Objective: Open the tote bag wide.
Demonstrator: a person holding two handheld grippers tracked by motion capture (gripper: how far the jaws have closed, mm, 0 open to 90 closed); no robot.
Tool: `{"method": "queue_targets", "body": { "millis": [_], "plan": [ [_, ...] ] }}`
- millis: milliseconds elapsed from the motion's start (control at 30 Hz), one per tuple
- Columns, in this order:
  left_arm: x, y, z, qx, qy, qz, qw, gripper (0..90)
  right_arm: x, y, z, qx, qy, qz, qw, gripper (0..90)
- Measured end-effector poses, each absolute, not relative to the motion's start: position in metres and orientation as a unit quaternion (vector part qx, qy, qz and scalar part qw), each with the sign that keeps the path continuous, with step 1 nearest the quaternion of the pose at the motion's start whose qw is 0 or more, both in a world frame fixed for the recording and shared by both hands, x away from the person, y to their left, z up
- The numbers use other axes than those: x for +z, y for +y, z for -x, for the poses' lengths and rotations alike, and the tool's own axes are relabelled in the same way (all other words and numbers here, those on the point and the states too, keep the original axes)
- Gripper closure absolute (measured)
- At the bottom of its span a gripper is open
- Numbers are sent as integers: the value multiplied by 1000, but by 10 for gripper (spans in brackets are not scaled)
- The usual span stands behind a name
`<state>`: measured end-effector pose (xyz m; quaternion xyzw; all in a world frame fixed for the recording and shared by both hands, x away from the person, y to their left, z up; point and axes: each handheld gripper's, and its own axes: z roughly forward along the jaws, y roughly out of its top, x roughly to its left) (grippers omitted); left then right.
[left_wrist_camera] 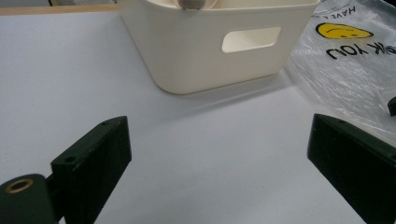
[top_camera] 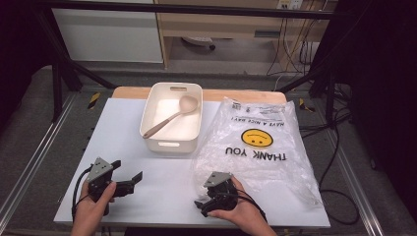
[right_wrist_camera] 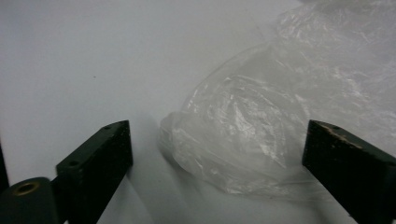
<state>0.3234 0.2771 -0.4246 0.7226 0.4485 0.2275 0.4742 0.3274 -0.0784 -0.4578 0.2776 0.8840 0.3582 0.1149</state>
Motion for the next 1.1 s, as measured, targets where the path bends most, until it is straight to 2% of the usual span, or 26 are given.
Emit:
{"method": "queue_targets", "body": {
  "millis": [100, 233, 267, 300, 333, 400, 433, 1100],
  "plan": [
    [-424, 277, -323, 229, 448, -722, 475, 59, -458, -81, -329, 361, 881, -284, 117, 186],
    [-425, 277, -325, 229, 449, -723, 472, 59, -457, -87, -333, 376, 873, -287, 122, 436],
    [-425, 277, -325, 228, 449, -724, 472, 59, -457, -88, -334, 380, 871, -286, 120, 520],
    [-425, 277, -325, 228, 449, -724, 471, 59, -456, -90, -337, 385, 869, -288, 118, 662],
    [-425, 277, -325, 229, 449, -725, 471, 59, -456, -90, -337, 385, 869, -288, 118, 662],
    [-424, 277, -324, 231, 447, -725, 471, 59, -456, -91, -342, 388, 865, -299, 111, 805],
    [-424, 277, -324, 231, 447, -724, 472, 59, -455, -93, -345, 394, 859, -315, 92, 868],
    [-425, 276, -325, 232, 445, -727, 469, 59, -440, -91, -374, 439, 812, -368, 114, 880]
  ]
}}
